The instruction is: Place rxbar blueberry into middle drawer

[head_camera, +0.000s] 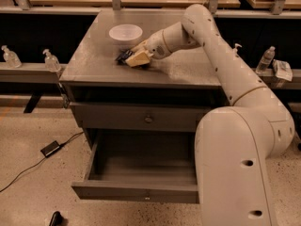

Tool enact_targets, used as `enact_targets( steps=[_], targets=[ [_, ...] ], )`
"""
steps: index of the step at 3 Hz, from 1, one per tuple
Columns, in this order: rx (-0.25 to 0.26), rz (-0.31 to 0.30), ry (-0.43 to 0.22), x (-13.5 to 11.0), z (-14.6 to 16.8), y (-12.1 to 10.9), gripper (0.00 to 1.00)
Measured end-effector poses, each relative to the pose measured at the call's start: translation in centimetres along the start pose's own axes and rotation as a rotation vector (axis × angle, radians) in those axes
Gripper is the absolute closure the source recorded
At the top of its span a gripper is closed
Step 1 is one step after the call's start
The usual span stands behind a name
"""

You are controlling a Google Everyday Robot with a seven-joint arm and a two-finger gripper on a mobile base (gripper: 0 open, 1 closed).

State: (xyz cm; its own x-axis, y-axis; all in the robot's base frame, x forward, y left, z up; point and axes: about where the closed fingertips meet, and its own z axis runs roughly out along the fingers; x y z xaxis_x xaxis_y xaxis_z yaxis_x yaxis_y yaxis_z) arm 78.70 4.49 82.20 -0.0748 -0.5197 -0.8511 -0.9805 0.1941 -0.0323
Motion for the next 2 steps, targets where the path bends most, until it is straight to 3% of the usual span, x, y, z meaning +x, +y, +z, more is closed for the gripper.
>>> enact_targets(
  steps=[2],
  targets=[
    [0.0, 0.0, 0.0, -0.01, -0.01, 0.01, 1.0]
  ],
)
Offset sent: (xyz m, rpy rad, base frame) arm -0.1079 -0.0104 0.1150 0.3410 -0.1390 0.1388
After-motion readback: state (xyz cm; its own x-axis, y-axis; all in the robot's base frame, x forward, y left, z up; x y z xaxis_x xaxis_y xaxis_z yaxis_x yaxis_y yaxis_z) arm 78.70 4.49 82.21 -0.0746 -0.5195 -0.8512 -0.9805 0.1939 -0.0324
